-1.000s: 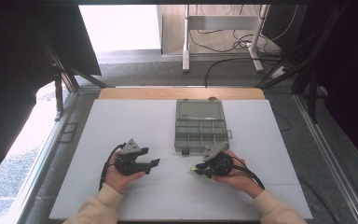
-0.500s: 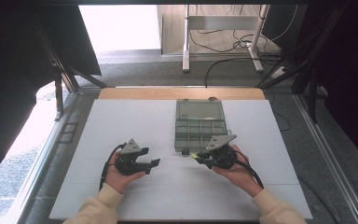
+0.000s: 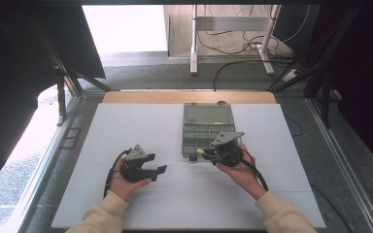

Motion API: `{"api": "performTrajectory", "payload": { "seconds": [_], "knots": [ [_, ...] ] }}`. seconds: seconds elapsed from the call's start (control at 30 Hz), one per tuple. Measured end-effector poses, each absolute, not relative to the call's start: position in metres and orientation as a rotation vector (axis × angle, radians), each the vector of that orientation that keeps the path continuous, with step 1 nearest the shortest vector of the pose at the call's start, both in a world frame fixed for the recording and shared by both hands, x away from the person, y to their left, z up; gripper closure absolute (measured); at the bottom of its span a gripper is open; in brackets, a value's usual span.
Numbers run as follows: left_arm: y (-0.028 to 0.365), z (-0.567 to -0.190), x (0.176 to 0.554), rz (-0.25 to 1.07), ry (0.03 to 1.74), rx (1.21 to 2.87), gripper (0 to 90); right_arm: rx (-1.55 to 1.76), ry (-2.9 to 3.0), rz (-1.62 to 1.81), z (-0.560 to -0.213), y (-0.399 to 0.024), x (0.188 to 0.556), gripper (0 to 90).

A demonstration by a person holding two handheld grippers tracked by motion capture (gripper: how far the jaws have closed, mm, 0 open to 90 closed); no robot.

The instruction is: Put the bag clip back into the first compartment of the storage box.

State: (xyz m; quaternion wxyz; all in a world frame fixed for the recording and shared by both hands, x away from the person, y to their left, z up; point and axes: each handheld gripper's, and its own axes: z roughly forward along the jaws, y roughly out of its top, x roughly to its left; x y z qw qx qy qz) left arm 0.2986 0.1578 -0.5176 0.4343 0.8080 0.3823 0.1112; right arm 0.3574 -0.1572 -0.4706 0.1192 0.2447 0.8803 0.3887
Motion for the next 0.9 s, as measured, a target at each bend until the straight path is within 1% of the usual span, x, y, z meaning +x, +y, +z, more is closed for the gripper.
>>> {"api": "performTrajectory", "payload": {
  "seconds": [0.27, 0.57, 0.9],
  "knots": [
    [0.158, -0.518, 0.299, 0.275, 0.954, 2.011, 32.0, 0.764, 2.539, 1.150, -0.465, -0.147, 0.372, 78.2],
    [0.158, -0.517, 0.298, 0.274, 0.955, 2.007, 32.0, 0.785, 2.532, 1.140, -0.466, -0.132, 0.384, 78.2],
    [0.158, -0.518, 0.299, 0.274, 0.954, 2.009, 32.0, 0.823, 2.520, 1.140, -0.470, -0.131, 0.396, 78.2]
  ]
}}
